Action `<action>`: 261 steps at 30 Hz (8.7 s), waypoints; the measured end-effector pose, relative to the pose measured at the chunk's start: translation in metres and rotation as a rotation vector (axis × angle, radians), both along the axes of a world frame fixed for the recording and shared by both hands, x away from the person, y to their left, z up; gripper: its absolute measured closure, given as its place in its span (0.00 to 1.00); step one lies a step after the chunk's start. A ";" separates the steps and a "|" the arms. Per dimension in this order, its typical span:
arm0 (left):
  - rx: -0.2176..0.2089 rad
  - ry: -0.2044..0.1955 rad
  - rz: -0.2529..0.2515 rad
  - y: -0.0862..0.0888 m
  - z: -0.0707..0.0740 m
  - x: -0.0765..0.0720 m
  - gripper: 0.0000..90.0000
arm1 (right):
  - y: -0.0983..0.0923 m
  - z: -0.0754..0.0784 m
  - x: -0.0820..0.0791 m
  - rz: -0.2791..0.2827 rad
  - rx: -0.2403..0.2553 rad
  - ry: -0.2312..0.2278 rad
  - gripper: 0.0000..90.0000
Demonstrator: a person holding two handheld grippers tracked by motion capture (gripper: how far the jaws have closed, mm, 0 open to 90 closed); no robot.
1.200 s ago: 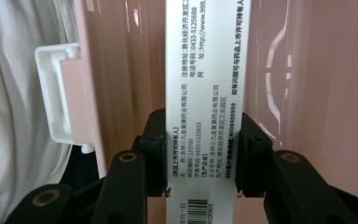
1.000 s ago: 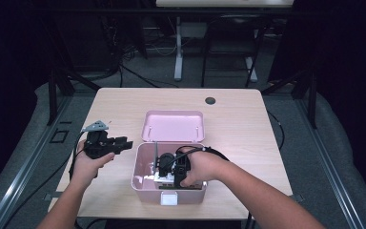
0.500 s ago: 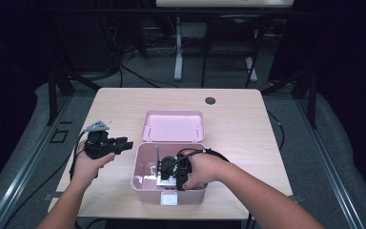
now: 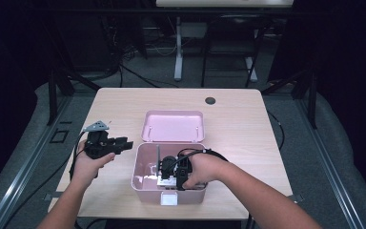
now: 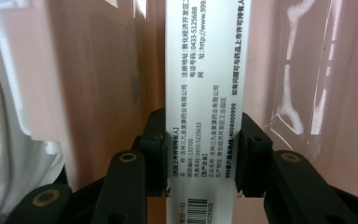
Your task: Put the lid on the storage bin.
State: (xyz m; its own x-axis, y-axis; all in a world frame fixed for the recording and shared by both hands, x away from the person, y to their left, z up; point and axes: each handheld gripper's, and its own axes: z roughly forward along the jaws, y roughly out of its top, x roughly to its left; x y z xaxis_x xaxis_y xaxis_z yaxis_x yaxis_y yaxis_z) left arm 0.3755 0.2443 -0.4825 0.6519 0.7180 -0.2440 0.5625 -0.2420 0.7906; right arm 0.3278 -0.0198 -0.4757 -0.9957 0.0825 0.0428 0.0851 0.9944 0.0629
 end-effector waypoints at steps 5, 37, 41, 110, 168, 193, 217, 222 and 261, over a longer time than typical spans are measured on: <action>0.000 -0.001 -0.001 0.000 0.000 0.000 0.66 | -0.001 -0.003 0.002 -0.002 0.003 0.005 0.68; -0.004 -0.002 0.004 0.001 0.000 0.000 0.66 | -0.003 0.011 0.003 -0.036 0.055 0.011 0.66; -0.002 -0.005 0.001 0.001 0.000 0.000 0.66 | -0.002 0.015 0.001 -0.025 0.061 -0.005 0.68; 0.008 -0.006 -0.004 -0.001 0.000 0.000 0.65 | -0.060 0.068 0.008 -0.299 0.367 -0.202 0.54; 0.012 -0.048 -0.073 -0.017 0.017 -0.014 0.66 | -0.097 0.058 0.071 -0.763 0.593 -0.365 0.63; 0.052 -0.033 -0.106 -0.028 0.008 -0.014 0.77 | -0.103 0.044 0.102 -0.893 0.584 -0.385 0.63; 0.041 -0.035 -0.117 -0.030 0.004 -0.014 0.82 | -0.110 0.019 0.141 -1.049 0.539 -0.390 0.63; 0.040 -0.035 -0.115 -0.030 0.004 -0.014 0.82 | -0.111 0.014 0.146 -1.082 0.534 -0.387 0.64; 0.039 -0.036 -0.115 -0.030 0.004 -0.014 0.83 | -0.108 -0.002 0.166 -1.253 0.504 -0.271 0.87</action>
